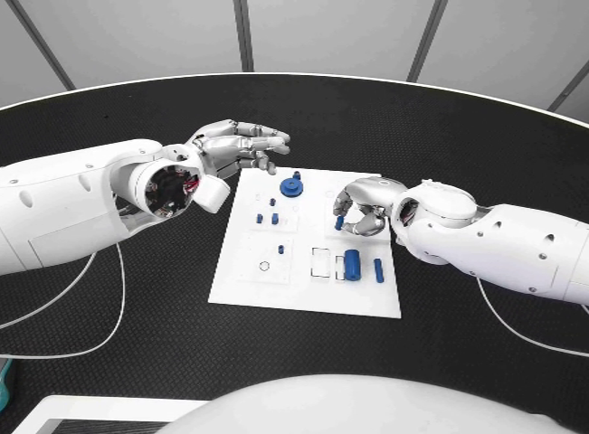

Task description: Assemble the parts on the task board

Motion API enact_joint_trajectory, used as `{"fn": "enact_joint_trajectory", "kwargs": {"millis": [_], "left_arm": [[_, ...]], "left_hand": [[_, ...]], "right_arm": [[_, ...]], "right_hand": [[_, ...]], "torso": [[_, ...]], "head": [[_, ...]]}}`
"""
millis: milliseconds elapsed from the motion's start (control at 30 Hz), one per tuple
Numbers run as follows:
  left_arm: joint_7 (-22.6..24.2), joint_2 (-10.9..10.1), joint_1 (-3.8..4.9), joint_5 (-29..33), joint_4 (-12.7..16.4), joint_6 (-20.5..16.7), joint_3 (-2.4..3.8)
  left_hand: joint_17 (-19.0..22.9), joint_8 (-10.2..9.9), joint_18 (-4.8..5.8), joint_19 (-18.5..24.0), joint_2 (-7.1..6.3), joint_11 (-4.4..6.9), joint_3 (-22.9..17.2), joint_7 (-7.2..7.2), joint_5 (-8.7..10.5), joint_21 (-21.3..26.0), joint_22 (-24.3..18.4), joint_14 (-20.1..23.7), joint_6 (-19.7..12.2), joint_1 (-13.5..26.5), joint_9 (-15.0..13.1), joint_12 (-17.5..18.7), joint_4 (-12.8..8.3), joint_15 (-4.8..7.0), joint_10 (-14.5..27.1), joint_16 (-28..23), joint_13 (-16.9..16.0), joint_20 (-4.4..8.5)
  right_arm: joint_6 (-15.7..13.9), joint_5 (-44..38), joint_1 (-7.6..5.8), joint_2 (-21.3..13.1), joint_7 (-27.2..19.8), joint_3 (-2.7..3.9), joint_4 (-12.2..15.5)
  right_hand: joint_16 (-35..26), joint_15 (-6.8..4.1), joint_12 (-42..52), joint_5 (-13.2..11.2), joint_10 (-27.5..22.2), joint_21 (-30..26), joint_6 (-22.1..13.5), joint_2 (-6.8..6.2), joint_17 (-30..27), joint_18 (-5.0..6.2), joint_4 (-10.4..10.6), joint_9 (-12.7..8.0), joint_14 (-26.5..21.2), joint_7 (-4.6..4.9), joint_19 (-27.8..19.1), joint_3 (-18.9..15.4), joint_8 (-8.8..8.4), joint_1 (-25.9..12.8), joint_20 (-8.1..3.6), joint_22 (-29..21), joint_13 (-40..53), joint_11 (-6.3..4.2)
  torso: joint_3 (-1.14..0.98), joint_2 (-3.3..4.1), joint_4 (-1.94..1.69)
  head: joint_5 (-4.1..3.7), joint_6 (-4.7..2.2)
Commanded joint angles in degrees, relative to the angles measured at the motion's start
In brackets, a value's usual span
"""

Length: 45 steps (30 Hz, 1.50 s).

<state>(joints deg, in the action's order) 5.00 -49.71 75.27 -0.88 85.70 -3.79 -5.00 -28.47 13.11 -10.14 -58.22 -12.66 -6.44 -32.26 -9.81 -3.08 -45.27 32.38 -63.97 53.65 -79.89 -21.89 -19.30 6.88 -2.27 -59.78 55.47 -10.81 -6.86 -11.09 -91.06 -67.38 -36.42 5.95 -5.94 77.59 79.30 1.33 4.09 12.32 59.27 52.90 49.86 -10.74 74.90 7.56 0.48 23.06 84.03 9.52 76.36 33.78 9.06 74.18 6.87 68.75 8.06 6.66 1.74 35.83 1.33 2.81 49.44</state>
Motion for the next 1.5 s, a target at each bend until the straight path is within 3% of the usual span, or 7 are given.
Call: {"fn": "enact_joint_trajectory", "kwargs": {"millis": [33,733,1100,1300,1500], "left_arm": [[-0.01,-0.01,0.00,0.00,0.01,-0.01,0.00],[-0.08,-0.19,0.00,0.00,0.28,-0.05,0.00],[-0.10,-0.35,0.01,0.00,0.45,-0.12,0.00],[-0.13,-0.45,0.01,0.00,0.51,-0.21,0.00],[-0.14,-0.55,0.01,0.00,0.61,-0.25,0.00]], "left_hand": [[-0.05,0.25,-0.37,0.00,0.47,0.04,0.29,-0.43,0.28,0.31,-0.09,0.37,0.01,0.19,-0.09,-0.15,-0.01,0.14,0.24,-0.08,-0.07,-0.43],[-0.05,0.25,-0.37,0.00,0.47,0.04,0.29,-0.43,0.28,0.31,-0.09,0.37,0.01,0.19,-0.09,-0.15,-0.01,0.14,0.24,-0.08,-0.07,-0.43],[-0.05,0.25,-0.37,0.00,0.47,0.04,0.29,-0.43,0.28,0.31,-0.09,0.37,0.01,0.19,-0.09,-0.15,-0.01,0.14,0.24,-0.08,-0.07,-0.43],[-0.05,0.25,-0.37,0.00,0.47,0.04,0.29,-0.43,0.28,0.31,-0.09,0.37,0.01,0.19,-0.09,-0.15,-0.01,0.14,0.24,-0.08,-0.07,-0.43],[-0.05,0.25,-0.37,0.00,0.47,0.04,0.29,-0.43,0.28,0.31,-0.09,0.37,0.01,0.19,-0.09,-0.15,-0.01,0.14,0.24,-0.08,-0.07,-0.43]], "right_arm": [[0.16,-0.02,0.00,0.24,-0.05,0.00,-0.18],[0.60,-0.04,0.07,1.48,-0.32,-0.03,-1.23],[0.96,-0.04,0.18,1.83,-0.08,-0.04,-1.87],[0.89,-0.04,0.19,1.69,0.29,-0.05,-1.85],[-0.67,-0.04,0.19,1.11,0.19,-0.05,-1.17]], "right_hand": [[-0.03,0.11,0.44,-0.15,0.20,-0.12,0.73,0.13,0.07,-0.40,0.01,0.12,2.61,0.04,-0.17,0.24,0.47,0.39,0.12,0.05,-0.09,-0.17],[0.59,-1.16,3.97,-0.36,7.08,1.03,4.98,1.78,0.46,-0.62,0.21,1.45,2.80,-0.81,0.74,0.48,2.58,1.13,-0.91,1.11,1.26,-1.77],[0.73,-1.46,4.43,-0.35,7.98,1.26,6.19,2.35,0.56,-0.68,0.01,1.91,2.85,-1.11,0.91,0.27,3.26,1.52,-1.20,1.36,1.72,-2.14],[0.82,-1.73,4.88,-0.18,8.83,1.47,7.07,3.32,0.61,-0.73,-0.67,2.36,2.88,-1.25,1.05,0.41,3.84,2.57,-1.48,1.63,2.21,-2.43],[0.81,-1.85,5.14,-0.16,9.30,1.71,7.46,3.65,0.57,-0.77,-1.05,2.59,2.88,-1.29,1.16,0.40,4.13,3.01,-1.61,1.86,2.49,-2.56]], "torso": [[0.02,0.07,0.00],[-0.01,0.14,-0.01],[0.02,0.07,-0.01],[0.02,0.01,0.00],[0.01,-0.03,0.05]], "head": [[-0.07,-0.05],[-0.02,0.35],[0.03,0.56],[0.02,0.56],[0.09,0.56]]}}
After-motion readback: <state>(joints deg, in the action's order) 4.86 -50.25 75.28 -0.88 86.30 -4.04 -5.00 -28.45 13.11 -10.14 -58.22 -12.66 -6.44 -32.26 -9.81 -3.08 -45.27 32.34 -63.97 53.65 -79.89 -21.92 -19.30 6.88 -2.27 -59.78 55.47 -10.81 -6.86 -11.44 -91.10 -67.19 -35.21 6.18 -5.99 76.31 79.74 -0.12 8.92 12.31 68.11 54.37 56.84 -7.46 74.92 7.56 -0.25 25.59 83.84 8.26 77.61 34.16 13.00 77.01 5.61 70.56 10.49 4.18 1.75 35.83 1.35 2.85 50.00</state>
